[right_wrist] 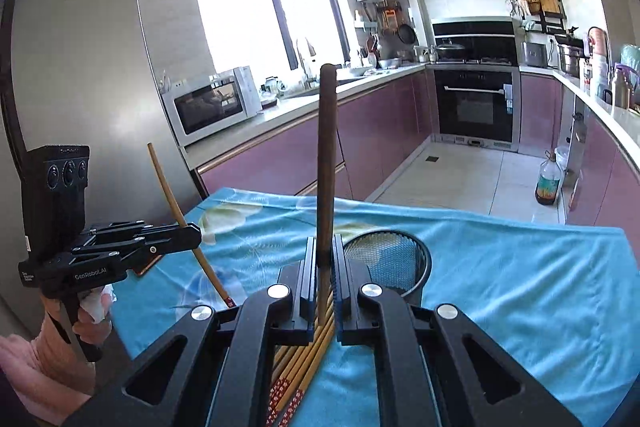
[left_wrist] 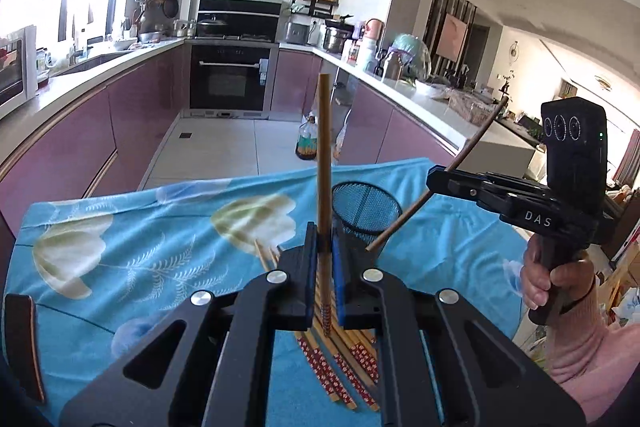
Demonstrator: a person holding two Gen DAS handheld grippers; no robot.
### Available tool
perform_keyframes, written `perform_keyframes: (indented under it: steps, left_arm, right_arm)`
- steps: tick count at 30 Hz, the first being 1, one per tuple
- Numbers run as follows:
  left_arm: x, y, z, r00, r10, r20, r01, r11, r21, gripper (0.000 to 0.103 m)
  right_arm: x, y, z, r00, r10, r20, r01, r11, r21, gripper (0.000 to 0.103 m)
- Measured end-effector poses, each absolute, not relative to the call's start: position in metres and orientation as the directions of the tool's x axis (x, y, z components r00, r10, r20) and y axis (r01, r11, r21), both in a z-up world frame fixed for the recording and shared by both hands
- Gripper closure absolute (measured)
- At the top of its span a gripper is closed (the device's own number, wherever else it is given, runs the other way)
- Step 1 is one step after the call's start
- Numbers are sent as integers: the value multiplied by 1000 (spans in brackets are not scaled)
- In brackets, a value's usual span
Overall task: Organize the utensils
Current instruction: 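Lift both held chopsticks upright and carry them over the black mesh cup, then lower the chopsticks into the mesh cup and open both tools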
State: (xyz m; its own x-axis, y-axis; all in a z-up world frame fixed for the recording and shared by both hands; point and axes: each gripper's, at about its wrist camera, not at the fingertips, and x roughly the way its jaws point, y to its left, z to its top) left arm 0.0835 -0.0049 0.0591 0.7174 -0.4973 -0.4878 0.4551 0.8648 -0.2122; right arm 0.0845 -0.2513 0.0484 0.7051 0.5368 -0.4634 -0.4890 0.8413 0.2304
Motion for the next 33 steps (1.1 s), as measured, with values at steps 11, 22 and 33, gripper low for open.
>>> perform_keyframes:
  steps: [11,22,33]
  left_arm:
    - [102,-31,139,762,-558,-328,508,829,-233,95]
    - [137,-76,141,741,-558,-374,501,830,-245,95]
    - [178,-113,77,656,-524,-543,504,840,-202,95]
  right_arm:
    - [105,-274,105,766,522,-375,-489,852,186,97]
    - [129,-282,95,778,488,-395,-451,872,190,97]
    - [169,-257,37,626,470,-623,-445,871,210,97]
